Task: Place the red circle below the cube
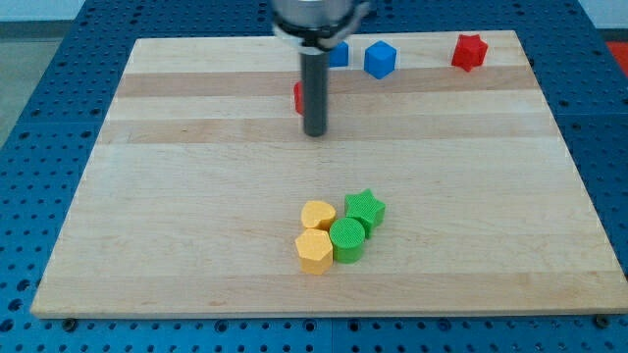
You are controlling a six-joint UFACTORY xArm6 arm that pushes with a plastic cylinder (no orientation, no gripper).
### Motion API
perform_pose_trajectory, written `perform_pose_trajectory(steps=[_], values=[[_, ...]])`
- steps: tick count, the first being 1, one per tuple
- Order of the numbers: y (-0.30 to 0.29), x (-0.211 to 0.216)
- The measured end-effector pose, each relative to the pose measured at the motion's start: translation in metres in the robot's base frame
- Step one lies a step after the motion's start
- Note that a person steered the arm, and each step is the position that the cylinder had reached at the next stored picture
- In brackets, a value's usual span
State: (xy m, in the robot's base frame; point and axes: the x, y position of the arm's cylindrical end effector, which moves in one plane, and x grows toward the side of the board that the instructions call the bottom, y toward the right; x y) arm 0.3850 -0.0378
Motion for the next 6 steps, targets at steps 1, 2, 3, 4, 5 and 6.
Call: perform_pose_trajectory(steps=[1,2,3,4,5,6], values=[[-0.041,-0.021],[-0.049,-0.044],[-0.040,-0.048],[-0.014,-0.048],[0.018,-0.048],[0.054,-0.048]])
